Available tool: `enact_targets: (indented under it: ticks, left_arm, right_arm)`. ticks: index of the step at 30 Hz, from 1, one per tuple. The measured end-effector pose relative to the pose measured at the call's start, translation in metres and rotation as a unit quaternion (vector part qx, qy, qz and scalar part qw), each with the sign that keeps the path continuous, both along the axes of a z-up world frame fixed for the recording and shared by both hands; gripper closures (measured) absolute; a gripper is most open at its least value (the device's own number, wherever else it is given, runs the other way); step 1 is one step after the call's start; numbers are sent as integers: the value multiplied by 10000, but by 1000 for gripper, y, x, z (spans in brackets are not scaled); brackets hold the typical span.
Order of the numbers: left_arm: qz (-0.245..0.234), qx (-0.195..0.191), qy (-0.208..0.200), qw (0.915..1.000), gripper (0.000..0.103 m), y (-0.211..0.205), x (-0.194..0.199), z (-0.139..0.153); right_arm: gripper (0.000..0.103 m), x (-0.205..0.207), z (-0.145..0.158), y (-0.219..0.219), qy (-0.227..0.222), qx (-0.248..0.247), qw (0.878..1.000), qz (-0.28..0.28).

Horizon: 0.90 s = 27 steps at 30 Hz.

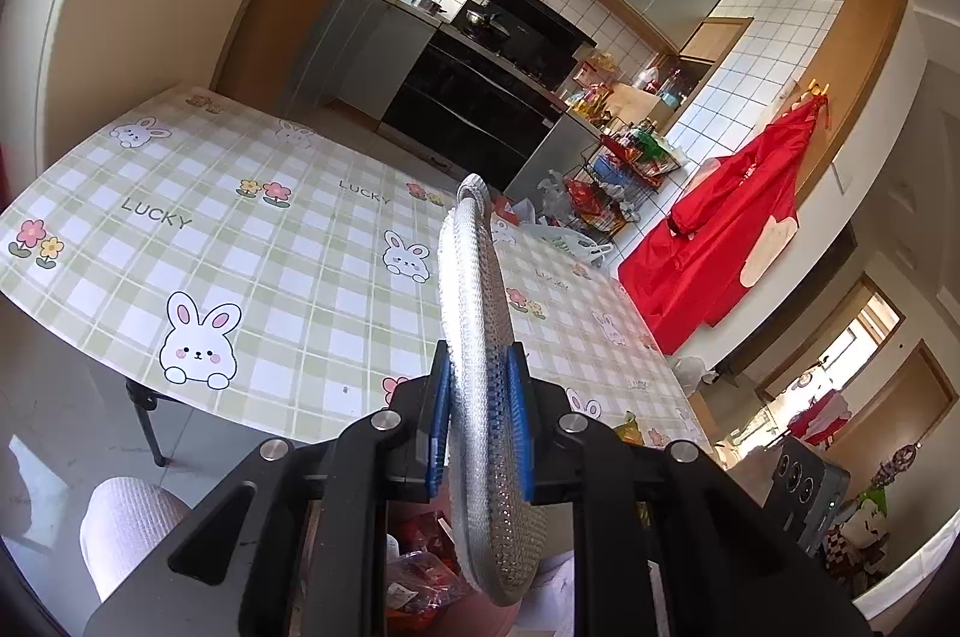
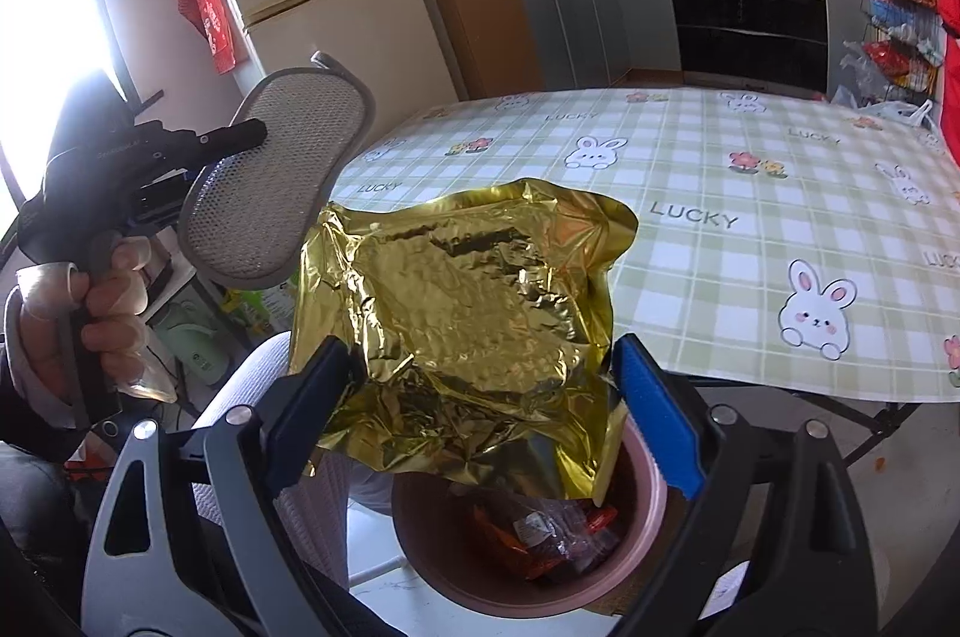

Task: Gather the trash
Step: 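Carry the wrapper and pad over the pink bin and open both grippers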

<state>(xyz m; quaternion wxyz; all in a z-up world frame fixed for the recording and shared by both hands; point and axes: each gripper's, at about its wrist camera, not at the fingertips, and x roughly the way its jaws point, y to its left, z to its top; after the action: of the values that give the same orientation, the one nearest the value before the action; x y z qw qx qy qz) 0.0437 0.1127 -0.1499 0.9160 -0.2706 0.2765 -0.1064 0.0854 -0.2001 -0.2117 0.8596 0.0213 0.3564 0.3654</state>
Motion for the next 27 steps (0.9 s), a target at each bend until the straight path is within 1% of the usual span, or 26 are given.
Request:
enact_targets:
  ticks: [3, 6, 7, 8, 12, 17, 22, 24, 27]
  left_arm:
    - [5, -2, 38, 10000, 85, 0, 2, -3]
    - [-15, 11, 56, 10000, 85, -2, 2, -3]
    - [-25, 21, 58, 10000, 85, -4, 2, -3]
    - [-45, 33, 56, 10000, 85, -6, 1, -3]
    - [-166, 58, 67, 9998, 85, -12, 1, -3]
    - [-419, 108, 144, 9990, 85, -25, 3, -8]
    - [-793, 139, 251, 9964, 85, -44, 6, -14]
    - [-994, 174, 215, 9947, 85, -53, 6, -13]
    - [-1203, 342, 111, 9921, 85, -65, 5, -10]
  right_arm:
    - [12, 0, -2, 1, 39, 16, 10000, 25]
    - [11, -1, -2, 1, -7, 20, 10000, -17]
    - [10, -2, -1, 0, -39, 27, 10000, -56]
    - [7, -3, 0, -1, -92, 29, 9999, -118]
    - [6, -3, 12, -11, -385, -6, 9980, -499]
    - [6, 1, 29, -29, -654, 93, 9933, -948]
    - [6, 5, 43, -43, -830, 252, 9893, -1177]
    - [6, 7, 46, -48, -859, 265, 9881, -1247]
    - [6, 8, 47, -54, -844, 306, 9873, -1310]
